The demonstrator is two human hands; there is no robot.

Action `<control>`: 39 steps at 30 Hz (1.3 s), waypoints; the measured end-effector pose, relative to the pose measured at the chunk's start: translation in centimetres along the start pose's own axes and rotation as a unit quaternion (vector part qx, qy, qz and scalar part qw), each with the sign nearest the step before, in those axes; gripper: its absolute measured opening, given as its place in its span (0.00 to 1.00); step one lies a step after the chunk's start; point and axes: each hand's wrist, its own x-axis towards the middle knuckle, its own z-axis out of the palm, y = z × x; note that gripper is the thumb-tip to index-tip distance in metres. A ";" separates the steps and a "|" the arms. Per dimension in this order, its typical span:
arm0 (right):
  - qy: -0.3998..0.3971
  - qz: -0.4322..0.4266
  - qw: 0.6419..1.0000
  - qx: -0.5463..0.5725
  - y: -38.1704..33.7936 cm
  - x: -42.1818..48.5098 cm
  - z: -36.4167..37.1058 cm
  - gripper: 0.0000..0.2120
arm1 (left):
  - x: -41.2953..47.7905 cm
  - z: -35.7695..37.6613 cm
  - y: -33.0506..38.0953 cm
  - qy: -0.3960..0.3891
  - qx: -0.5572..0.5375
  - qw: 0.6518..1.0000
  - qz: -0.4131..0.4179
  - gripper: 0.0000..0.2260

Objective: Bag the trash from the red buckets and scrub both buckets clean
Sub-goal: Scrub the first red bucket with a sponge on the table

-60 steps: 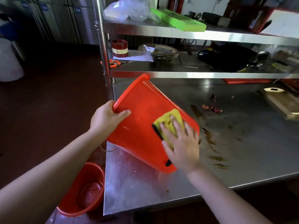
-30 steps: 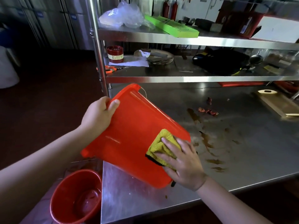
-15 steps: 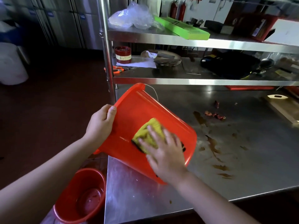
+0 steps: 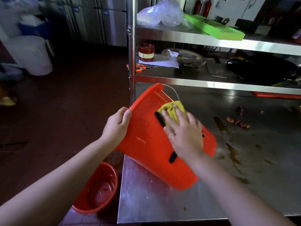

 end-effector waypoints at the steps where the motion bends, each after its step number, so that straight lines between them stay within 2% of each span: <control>1: 0.016 -0.056 0.998 -0.010 -1.6 -1.2 0.3 0.21 | 0.1 0.0 0.0 -0.002 0.001 1.000 0.004 0.14; 4: 0.032 -0.208 0.977 -0.009 -5.0 -2.6 1.7 0.11 | 0.3 0.0 0.1 -0.009 -0.012 1.000 0.015 0.14; 7: 0.027 -0.253 0.967 0.011 -5.3 -0.8 1.9 0.09 | 0.3 0.0 -0.2 -0.001 -0.047 0.999 0.013 0.13; 9: 0.019 -0.198 0.979 0.033 -4.4 1.6 1.3 0.13 | -0.1 0.0 -0.6 0.012 -0.040 0.999 0.018 0.13; 11: -0.003 -0.088 0.994 0.065 -3.1 4.6 0.2 0.18 | -0.4 -0.1 -1.1 0.010 -0.029 0.999 0.010 0.14; 13: -0.064 0.007 0.989 0.131 -1.5 7.5 -0.5 0.19 | -0.6 -0.2 -1.4 0.001 -0.036 0.999 0.001 0.17; 15: -0.087 0.025 0.986 0.140 -1.1 8.0 -0.4 0.20 | -0.6 -0.3 -1.7 -0.006 -0.043 0.999 0.000 0.18; 18: -0.018 -0.099 0.994 0.032 -3.1 4.5 0.0 0.23 | -0.9 -0.4 -2.3 0.006 -0.026 1.000 0.011 0.16; 20: -0.004 -0.219 0.976 -0.005 -4.8 1.4 0.8 0.21 | -1.3 -0.6 -3.0 0.017 -0.032 0.999 0.016 0.17; 22: 0.010 -0.280 0.960 -0.006 -5.5 0.1 1.4 0.18 | -1.9 -0.7 -3.5 0.018 -0.052 0.998 0.022 0.17; 24: 0.006 -0.248 0.969 0.004 -5.0 1.1 1.2 0.19 | -2.4 -0.7 -3.5 0.023 -0.052 0.998 0.026 0.17; 27: -0.019 -0.103 0.994 0.037 -2.5 4.6 0.2 0.24 | -3.0 -0.5 -3.3 0.032 -0.054 0.998 0.014 0.17; 29: -0.086 -0.003 0.990 0.110 -0.2 7.0 -0.1 0.23 | -3.4 -0.6 -3.1 0.026 -0.064 0.998 0.010 0.16; 31: -0.133 0.048 0.976 0.164 1.3 7.9 0.2 0.22 | -3.6 -1.0 -2.5 0.004 -0.077 0.997 -0.007 0.13; 34: -0.113 0.043 0.982 0.144 1.4 7.3 0.3 0.22 | -2.1 -2.0 -0.4 -0.047 -0.062 0.996 -0.041 0.11; 35: -0.104 0.032 0.985 0.135 1.1 6.8 0.4 0.22 | -1.3 -2.3 0.7 -0.052 -0.041 0.997 -0.046 0.13; 39: -0.028 -0.062 0.996 0.062 -1.3 3.7 -0.5 0.24 | 2.6 -1.3 4.8 -0.045 0.049 0.995 -0.080 0.17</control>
